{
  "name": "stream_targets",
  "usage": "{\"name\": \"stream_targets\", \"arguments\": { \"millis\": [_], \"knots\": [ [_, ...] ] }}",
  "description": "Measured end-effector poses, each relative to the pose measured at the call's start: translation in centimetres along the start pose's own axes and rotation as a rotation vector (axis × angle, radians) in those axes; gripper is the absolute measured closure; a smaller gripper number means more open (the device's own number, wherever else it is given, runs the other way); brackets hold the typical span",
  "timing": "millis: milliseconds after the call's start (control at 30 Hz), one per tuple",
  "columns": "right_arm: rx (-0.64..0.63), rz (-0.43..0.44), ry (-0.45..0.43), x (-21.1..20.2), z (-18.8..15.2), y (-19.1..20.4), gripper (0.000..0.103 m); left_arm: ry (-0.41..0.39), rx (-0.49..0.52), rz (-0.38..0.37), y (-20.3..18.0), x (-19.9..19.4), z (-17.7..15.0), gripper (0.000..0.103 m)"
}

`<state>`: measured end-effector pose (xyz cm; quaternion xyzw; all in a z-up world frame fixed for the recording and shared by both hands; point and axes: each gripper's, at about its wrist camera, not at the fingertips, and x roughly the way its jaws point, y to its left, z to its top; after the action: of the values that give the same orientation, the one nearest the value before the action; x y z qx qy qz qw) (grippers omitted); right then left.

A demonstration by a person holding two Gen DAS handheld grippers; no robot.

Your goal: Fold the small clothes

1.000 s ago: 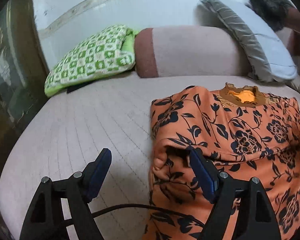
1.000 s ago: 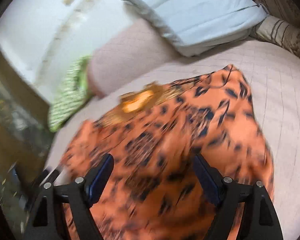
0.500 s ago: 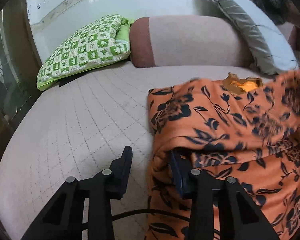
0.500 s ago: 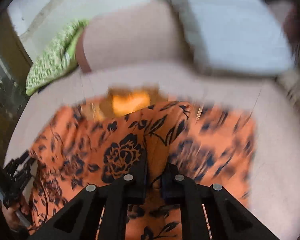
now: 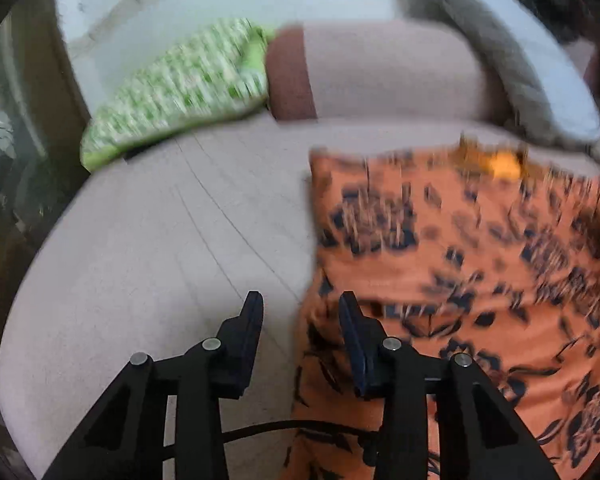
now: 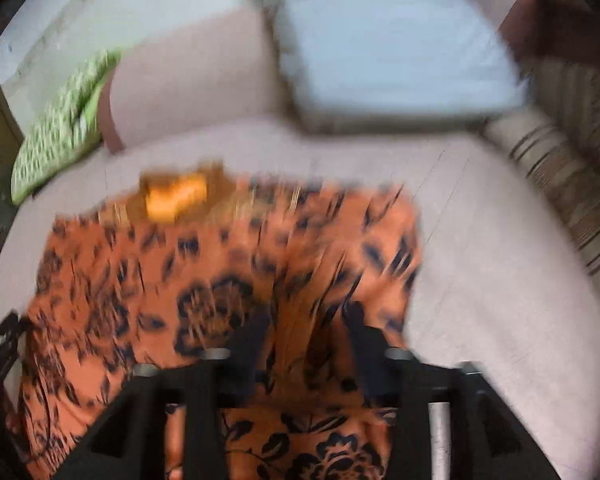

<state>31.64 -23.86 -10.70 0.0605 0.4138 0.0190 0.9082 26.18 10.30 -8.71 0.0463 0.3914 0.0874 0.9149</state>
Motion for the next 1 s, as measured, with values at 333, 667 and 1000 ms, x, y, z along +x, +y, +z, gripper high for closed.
{"name": "stream_targets", "arguments": {
  "millis": [333, 667, 1000],
  "knots": [
    [0.341, 0.265, 0.209, 9.3, -2.9, -3.3, 0.043, 0.181, -0.082, -0.073, -1.5, 6.1, 0.3, 0.022],
    [0.204, 0.191, 0.192, 8.8, -1.9, -1.8, 0.022, 0.091, -0.31, -0.022, 2.6, 3.6, 1.1, 0.023],
    [0.249, 0.266, 0.182, 13.7, -0.2, -1.0, 0.023, 0.237, -0.161, -0.008, 0.3, 7.0, -0.2, 0.02]
  ]
}}
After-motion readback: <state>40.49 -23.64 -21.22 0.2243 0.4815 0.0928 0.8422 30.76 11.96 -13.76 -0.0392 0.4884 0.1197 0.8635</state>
